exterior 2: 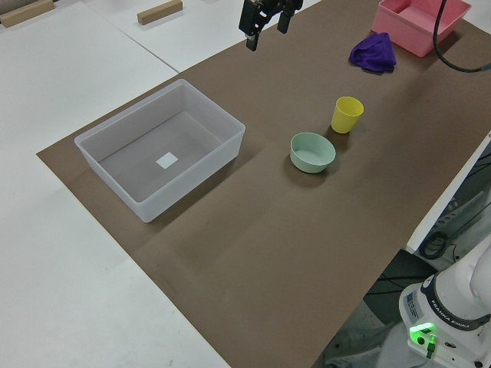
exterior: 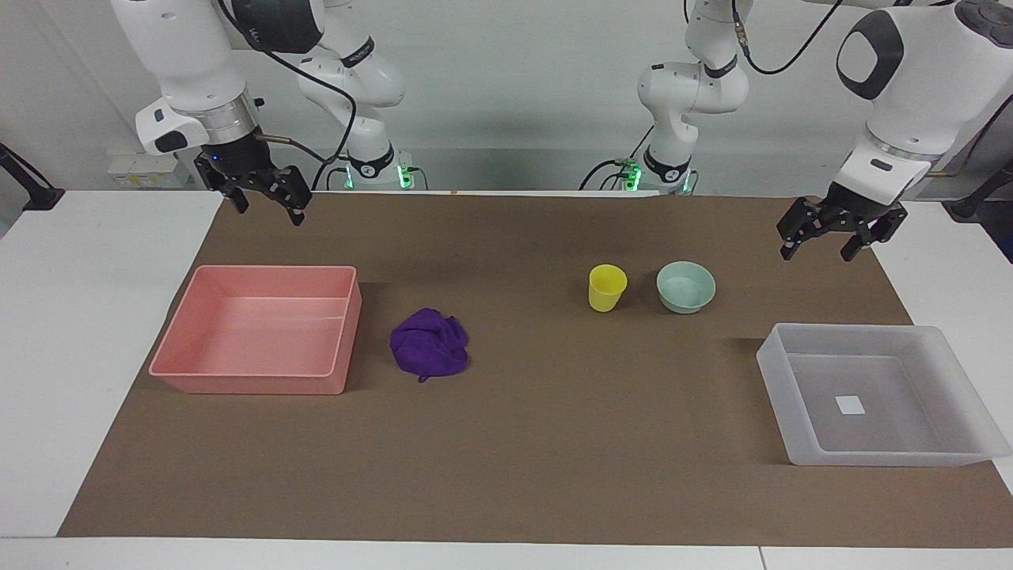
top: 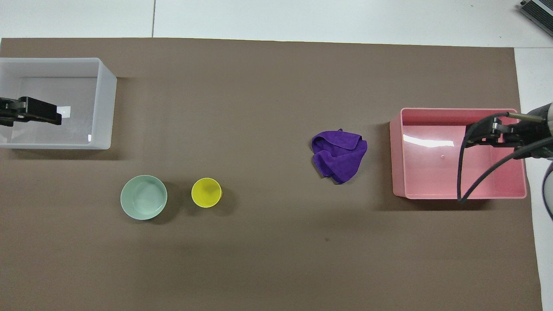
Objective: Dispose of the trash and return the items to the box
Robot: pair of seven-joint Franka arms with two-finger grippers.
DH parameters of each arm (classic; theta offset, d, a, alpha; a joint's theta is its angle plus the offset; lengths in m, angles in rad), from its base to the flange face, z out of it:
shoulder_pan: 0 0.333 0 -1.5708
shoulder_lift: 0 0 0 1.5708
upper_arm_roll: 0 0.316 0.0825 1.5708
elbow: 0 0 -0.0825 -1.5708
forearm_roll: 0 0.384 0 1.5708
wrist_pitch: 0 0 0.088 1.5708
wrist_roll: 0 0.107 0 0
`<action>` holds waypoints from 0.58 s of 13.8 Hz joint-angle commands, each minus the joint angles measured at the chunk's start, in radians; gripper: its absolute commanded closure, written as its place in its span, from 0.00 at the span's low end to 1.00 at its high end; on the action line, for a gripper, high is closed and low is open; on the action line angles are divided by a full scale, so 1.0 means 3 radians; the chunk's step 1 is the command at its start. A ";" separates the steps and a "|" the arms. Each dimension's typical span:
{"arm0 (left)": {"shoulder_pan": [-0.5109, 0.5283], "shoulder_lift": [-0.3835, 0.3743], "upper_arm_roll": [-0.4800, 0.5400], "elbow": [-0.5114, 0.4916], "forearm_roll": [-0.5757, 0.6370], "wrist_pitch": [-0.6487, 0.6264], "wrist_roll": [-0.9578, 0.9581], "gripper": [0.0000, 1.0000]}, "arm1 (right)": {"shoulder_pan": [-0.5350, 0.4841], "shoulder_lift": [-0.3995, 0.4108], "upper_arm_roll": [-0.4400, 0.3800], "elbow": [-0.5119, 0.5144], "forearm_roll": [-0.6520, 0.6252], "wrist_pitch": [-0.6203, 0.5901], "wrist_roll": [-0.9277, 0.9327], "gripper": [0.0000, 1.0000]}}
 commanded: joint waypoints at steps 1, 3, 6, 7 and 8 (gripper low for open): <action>-0.0015 0.0032 0.0025 0.0017 0.0065 -0.0043 -0.0023 0.00 | -0.0029 0.0016 0.0021 0.0050 0.0049 -0.0051 -0.0094 0.00; 0.0000 0.0017 0.0025 0.0027 0.0065 -0.0043 -0.0018 0.00 | -0.0044 0.0016 0.0021 0.0050 0.0049 -0.0066 -0.0089 0.00; 0.0026 0.0017 0.0030 0.0047 0.0009 0.0014 -0.0034 0.00 | -0.0039 0.0016 0.0021 0.0050 0.0054 -0.0071 -0.0088 0.00; 0.0021 0.0017 0.0030 0.0017 -0.0011 0.0014 -0.0054 0.00 | -0.0039 0.0016 0.0021 0.0050 0.0049 -0.0072 -0.0088 0.00; 0.0021 0.0012 0.0030 -0.0004 -0.0016 -0.0032 -0.0049 0.00 | -0.0039 0.0016 0.0026 0.0050 0.0054 -0.0041 -0.0088 0.00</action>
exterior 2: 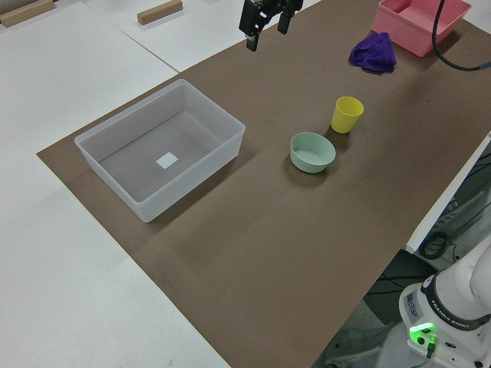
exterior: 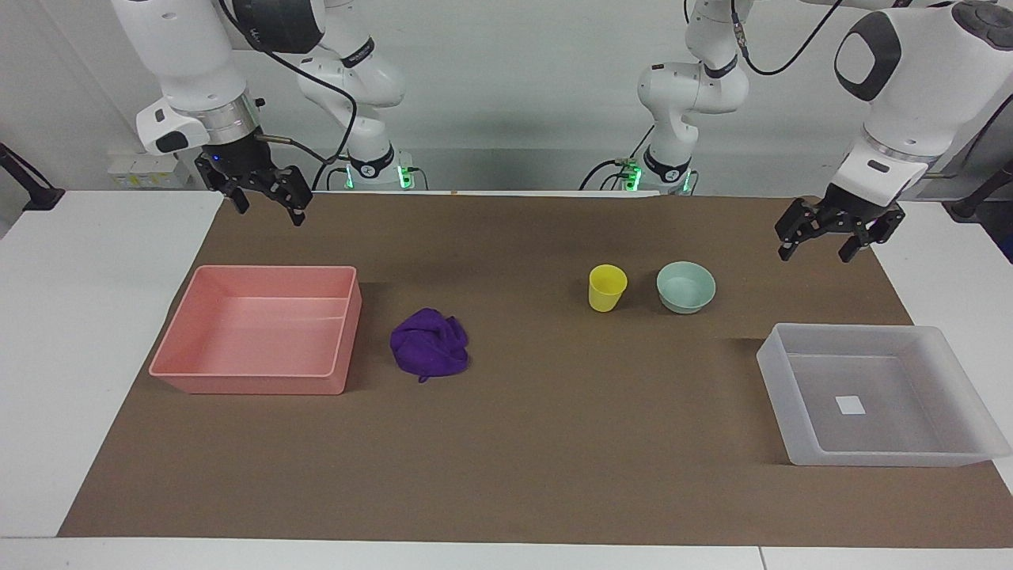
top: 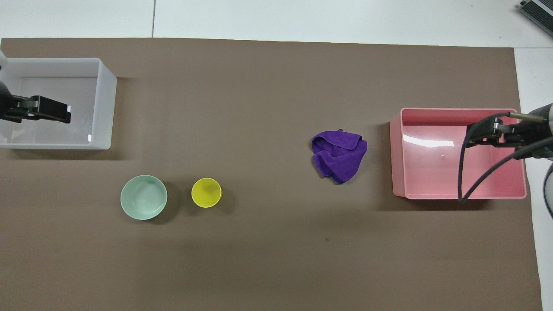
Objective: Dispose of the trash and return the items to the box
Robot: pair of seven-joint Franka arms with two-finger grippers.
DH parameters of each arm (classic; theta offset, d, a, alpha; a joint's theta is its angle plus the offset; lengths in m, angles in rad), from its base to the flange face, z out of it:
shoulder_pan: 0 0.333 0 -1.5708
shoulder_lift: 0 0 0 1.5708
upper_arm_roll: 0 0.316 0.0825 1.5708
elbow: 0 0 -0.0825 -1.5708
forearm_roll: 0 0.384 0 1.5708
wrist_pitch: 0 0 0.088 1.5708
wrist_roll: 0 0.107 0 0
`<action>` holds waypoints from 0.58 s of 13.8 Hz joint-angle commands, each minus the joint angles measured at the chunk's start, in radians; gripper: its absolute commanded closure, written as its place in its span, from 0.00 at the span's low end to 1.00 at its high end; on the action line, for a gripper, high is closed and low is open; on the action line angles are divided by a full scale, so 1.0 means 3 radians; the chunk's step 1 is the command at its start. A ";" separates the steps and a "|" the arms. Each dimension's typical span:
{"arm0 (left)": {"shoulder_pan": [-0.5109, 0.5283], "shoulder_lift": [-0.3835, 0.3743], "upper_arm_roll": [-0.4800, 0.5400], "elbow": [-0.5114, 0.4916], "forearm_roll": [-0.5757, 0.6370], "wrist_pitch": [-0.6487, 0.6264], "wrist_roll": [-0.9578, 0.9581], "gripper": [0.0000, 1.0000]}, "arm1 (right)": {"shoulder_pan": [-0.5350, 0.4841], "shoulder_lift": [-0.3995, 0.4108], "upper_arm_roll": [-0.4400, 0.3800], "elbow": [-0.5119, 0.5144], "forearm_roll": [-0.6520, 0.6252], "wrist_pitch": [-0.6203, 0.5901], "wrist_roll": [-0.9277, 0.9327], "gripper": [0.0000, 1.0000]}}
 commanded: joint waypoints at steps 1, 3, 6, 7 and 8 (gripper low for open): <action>0.0010 -0.0004 0.0002 -0.0011 -0.0020 -0.0066 -0.0028 0.00 | -0.0008 0.0011 0.0024 0.0030 0.0054 0.0000 -0.0083 0.00; 0.0010 0.0001 0.0002 -0.0072 -0.0020 -0.0138 -0.0023 0.00 | -0.0008 -0.0009 0.0039 -0.0128 0.0054 0.0270 -0.0053 0.00; -0.0046 -0.0009 -0.0003 -0.0261 -0.0015 -0.0378 0.0008 0.00 | 0.0145 0.0052 0.0050 -0.0363 0.0054 0.0724 -0.0007 0.00; -0.0061 -0.0070 -0.0003 -0.0398 -0.0015 -0.0374 0.0008 0.00 | 0.0201 0.0087 0.0050 -0.0480 0.0049 0.0929 0.0054 0.00; -0.0076 -0.0248 -0.0003 -0.0648 -0.0015 -0.0318 0.0008 0.00 | 0.0278 0.0169 0.0050 -0.0527 0.0049 0.1103 0.0116 0.00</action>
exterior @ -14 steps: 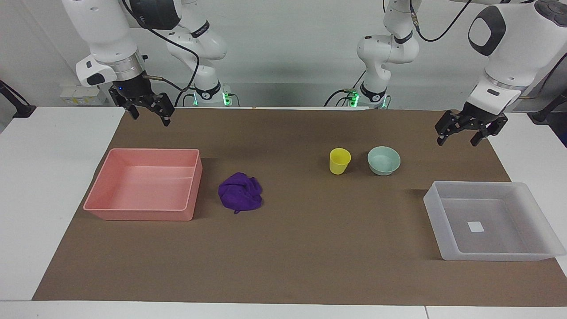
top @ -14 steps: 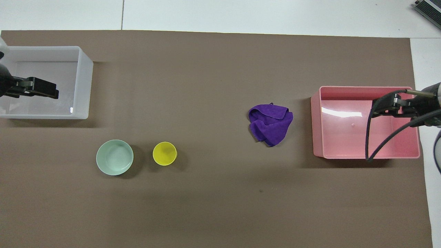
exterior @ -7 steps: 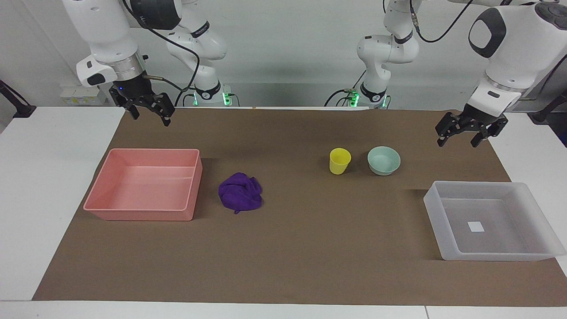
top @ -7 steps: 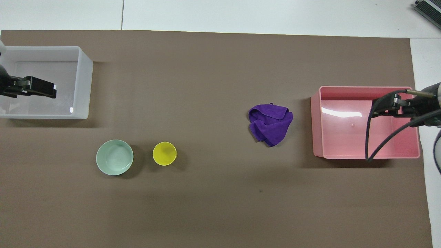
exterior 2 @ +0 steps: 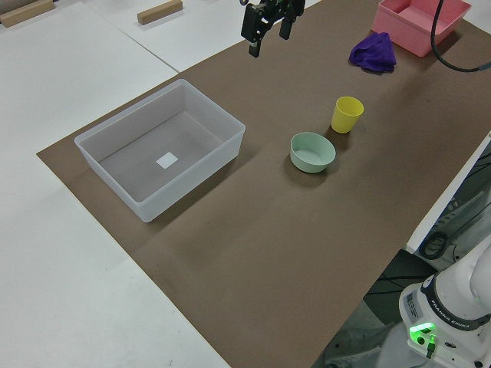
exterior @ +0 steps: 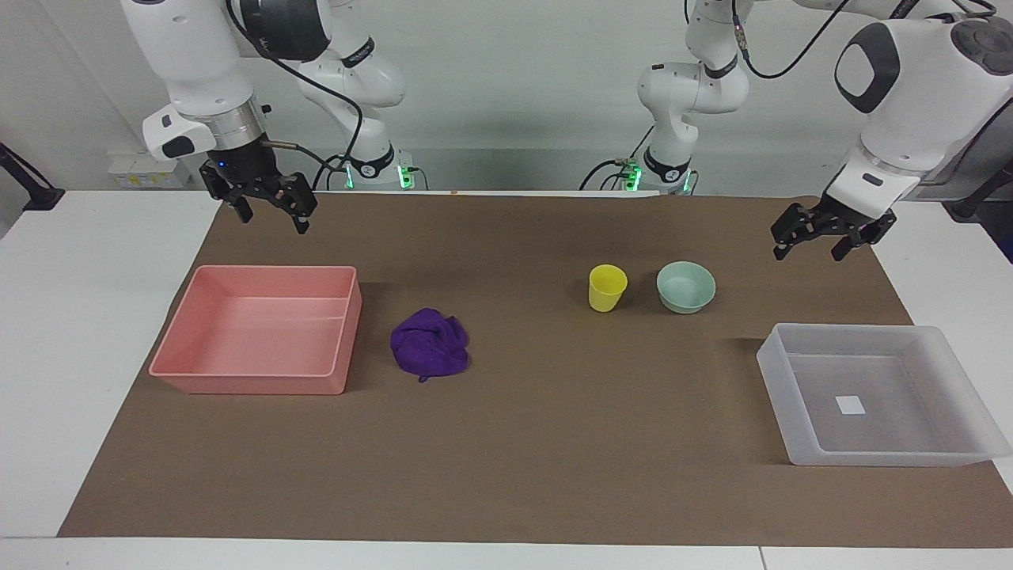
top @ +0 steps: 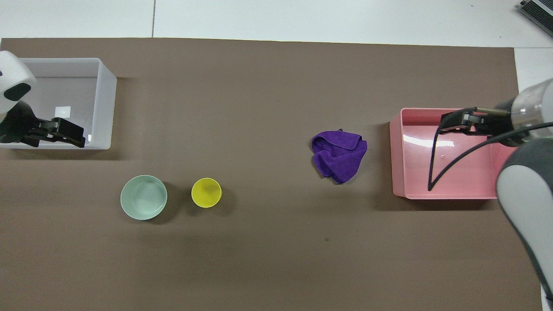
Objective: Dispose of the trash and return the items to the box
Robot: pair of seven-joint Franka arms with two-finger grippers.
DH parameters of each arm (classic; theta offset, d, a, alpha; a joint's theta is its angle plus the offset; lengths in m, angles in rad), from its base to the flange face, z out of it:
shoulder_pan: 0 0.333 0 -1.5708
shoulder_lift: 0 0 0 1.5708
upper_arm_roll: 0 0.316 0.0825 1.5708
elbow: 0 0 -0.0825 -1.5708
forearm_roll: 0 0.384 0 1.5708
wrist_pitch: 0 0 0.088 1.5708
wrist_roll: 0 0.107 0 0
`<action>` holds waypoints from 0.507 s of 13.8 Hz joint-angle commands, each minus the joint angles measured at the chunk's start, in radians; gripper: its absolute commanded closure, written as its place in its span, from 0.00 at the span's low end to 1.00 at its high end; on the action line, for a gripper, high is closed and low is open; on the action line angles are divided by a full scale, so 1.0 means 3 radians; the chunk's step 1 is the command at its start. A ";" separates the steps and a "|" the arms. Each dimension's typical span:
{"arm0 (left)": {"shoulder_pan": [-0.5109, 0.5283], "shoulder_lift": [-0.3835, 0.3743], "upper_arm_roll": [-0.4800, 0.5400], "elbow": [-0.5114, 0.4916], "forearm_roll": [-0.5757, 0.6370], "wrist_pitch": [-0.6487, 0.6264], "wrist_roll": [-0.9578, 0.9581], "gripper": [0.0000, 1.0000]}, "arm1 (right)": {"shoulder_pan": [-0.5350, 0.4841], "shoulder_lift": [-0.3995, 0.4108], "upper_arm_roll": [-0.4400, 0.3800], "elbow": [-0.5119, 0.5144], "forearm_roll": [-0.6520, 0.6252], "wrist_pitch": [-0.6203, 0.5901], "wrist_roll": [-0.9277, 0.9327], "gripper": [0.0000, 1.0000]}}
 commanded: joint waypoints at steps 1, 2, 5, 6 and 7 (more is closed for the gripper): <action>-0.0056 -0.0428 0.0013 -0.0669 -0.0011 0.0118 0.0008 0.00 | 0.0154 0.0166 0.0018 -0.0178 0.0034 0.0398 0.0131 0.00; -0.0112 -0.0581 0.0018 -0.1011 -0.0016 0.0341 0.0008 0.00 | 0.0195 0.0273 0.0018 -0.0183 0.0018 0.0496 0.0137 0.00; -0.0209 -0.0869 0.0018 -0.1968 -0.0011 0.1149 0.0008 0.00 | 0.0344 0.0442 0.0018 -0.0468 -0.0002 0.0985 0.0208 0.00; -0.0245 -0.0889 0.0018 -0.2184 -0.0016 0.1288 0.0008 0.00 | 0.0415 0.0473 0.0018 -0.0641 -0.0002 0.1235 0.0249 0.00; -0.0251 -0.0849 0.0018 -0.2297 -0.0011 0.1431 0.0008 0.00 | 0.0476 0.0524 0.0018 -0.0805 -0.0002 0.1471 0.0295 0.00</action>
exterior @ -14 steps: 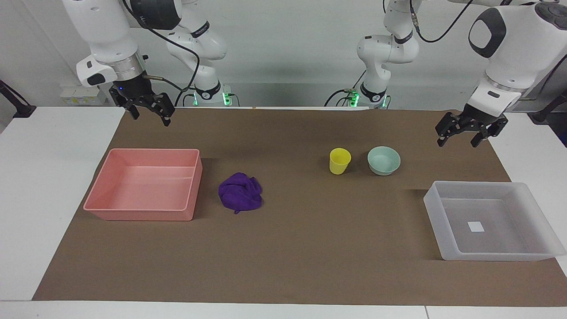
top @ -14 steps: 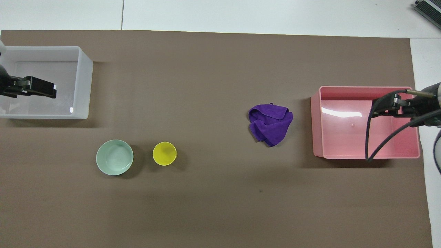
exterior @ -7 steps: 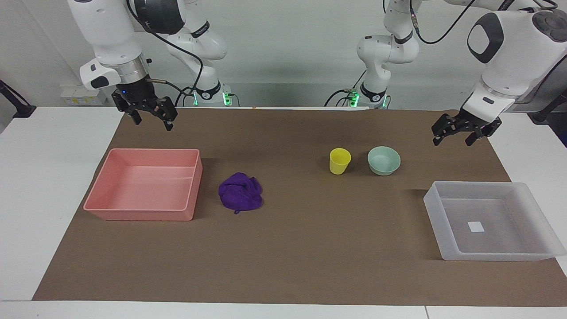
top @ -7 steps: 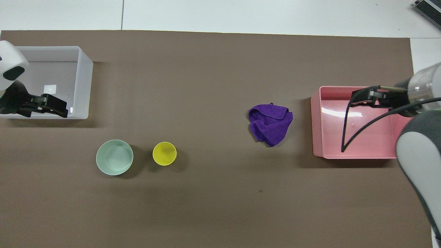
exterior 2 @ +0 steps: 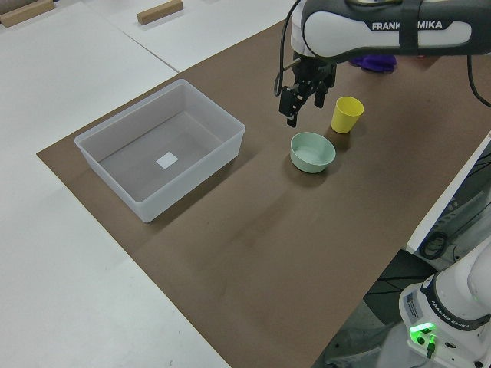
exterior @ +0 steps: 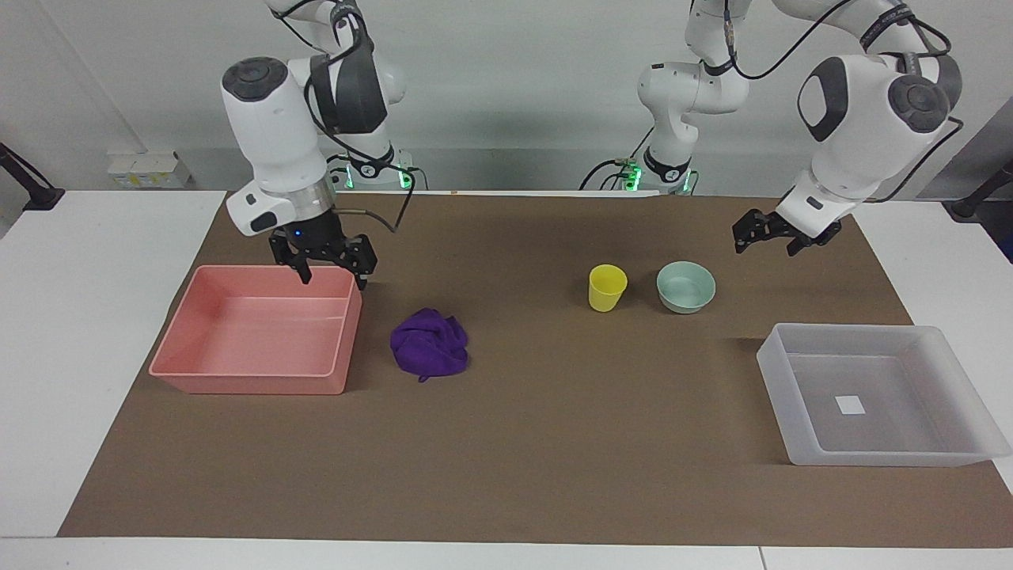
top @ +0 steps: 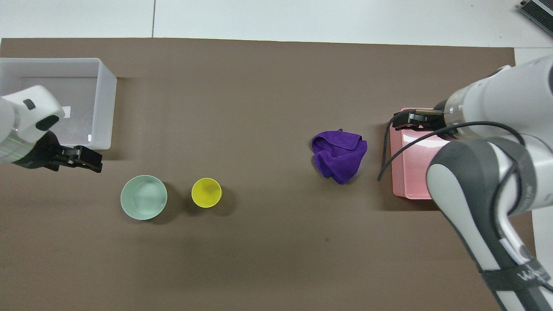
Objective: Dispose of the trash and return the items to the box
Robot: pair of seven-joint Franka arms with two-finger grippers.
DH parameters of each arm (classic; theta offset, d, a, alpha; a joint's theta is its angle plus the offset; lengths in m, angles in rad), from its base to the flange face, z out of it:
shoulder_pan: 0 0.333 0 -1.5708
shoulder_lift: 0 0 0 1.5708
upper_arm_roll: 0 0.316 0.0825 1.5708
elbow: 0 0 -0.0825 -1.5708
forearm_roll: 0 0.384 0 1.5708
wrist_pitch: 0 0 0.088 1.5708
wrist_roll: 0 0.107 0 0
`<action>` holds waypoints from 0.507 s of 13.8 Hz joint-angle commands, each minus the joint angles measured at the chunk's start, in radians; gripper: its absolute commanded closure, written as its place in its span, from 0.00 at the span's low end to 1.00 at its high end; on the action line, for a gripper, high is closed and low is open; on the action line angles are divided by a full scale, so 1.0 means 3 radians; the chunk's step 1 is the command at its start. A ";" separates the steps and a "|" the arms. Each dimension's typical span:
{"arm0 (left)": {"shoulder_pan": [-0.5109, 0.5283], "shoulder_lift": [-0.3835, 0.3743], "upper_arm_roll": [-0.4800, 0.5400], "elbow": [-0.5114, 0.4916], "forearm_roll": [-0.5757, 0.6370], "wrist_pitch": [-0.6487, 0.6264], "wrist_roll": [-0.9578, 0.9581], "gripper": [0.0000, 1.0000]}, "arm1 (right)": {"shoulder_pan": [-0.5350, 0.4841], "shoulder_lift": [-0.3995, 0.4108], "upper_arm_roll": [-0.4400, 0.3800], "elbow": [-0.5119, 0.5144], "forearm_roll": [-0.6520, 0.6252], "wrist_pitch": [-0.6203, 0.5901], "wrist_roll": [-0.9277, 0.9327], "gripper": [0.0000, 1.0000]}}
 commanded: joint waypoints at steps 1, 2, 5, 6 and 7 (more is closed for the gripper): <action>-0.0069 -0.0119 0.0030 -0.0522 -0.0011 0.0532 -0.0006 0.00 | 0.0122 0.0055 0.0011 -0.0434 -0.0007 0.0560 0.0139 0.00; -0.0069 0.0003 0.0030 -0.0542 -0.0011 0.0594 -0.0026 0.00 | 0.0168 0.0086 0.0006 -0.0526 -0.0007 0.0684 0.0145 0.00; -0.0043 0.0315 0.0030 -0.0538 -0.0011 0.0743 -0.0037 0.00 | 0.0184 0.0183 0.0011 -0.0777 -0.0007 0.1077 0.0140 0.00; -0.0038 0.0387 0.0030 -0.0522 -0.0011 0.0748 -0.0037 0.17 | 0.0224 0.0265 0.0011 -0.0808 -0.0012 0.1225 0.0135 0.00; -0.0038 0.0418 0.0030 -0.0502 -0.0011 0.0753 -0.0037 0.48 | 0.0316 0.0336 0.0006 -0.0823 -0.0012 0.1308 0.0155 0.00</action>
